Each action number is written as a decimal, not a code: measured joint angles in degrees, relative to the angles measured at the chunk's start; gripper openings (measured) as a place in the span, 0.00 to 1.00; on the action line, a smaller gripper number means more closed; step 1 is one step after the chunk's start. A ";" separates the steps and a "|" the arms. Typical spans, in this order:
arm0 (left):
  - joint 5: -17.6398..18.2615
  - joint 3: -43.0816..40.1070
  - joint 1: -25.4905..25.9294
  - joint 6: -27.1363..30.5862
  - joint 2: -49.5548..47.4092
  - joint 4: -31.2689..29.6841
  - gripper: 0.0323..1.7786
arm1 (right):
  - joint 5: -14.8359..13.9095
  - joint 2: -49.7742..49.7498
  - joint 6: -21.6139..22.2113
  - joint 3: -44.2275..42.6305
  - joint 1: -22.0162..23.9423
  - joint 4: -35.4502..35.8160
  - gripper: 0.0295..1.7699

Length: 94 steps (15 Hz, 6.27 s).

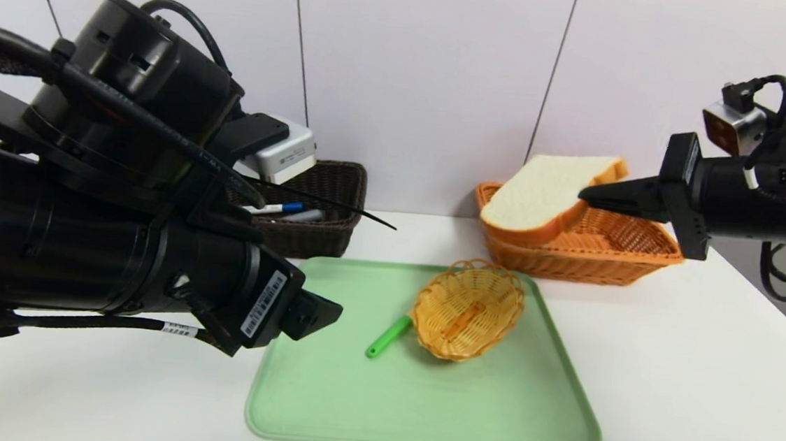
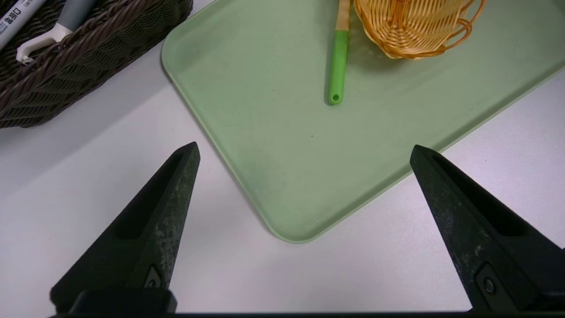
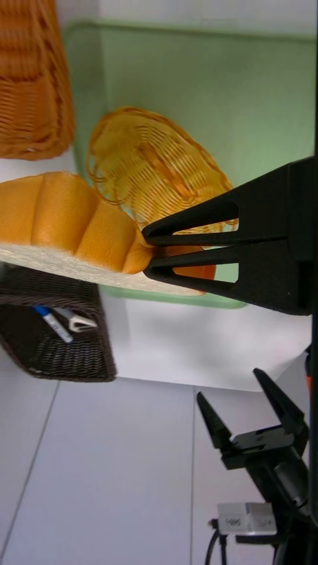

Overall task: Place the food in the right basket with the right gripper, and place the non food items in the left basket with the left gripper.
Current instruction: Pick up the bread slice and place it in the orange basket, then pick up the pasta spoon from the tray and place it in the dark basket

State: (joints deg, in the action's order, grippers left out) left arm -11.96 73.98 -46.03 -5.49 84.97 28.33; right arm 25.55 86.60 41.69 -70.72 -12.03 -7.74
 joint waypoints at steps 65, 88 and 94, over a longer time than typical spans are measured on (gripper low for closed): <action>1.10 -1.33 -0.07 -0.11 5.99 -19.52 0.95 | 0.35 -4.38 -33.79 -17.15 15.80 -43.65 0.94; 4.72 -12.03 3.06 13.97 19.19 -33.98 0.95 | 3.35 -20.07 -33.38 -5.08 10.65 -45.86 0.96; 4.57 -11.73 3.40 14.30 24.70 -41.72 0.95 | 3.35 -21.37 -33.40 -3.75 12.11 -45.81 0.96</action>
State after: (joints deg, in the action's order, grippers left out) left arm -7.39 62.26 -42.63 8.81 109.67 -13.39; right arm 28.90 65.23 8.29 -74.47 0.07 -53.55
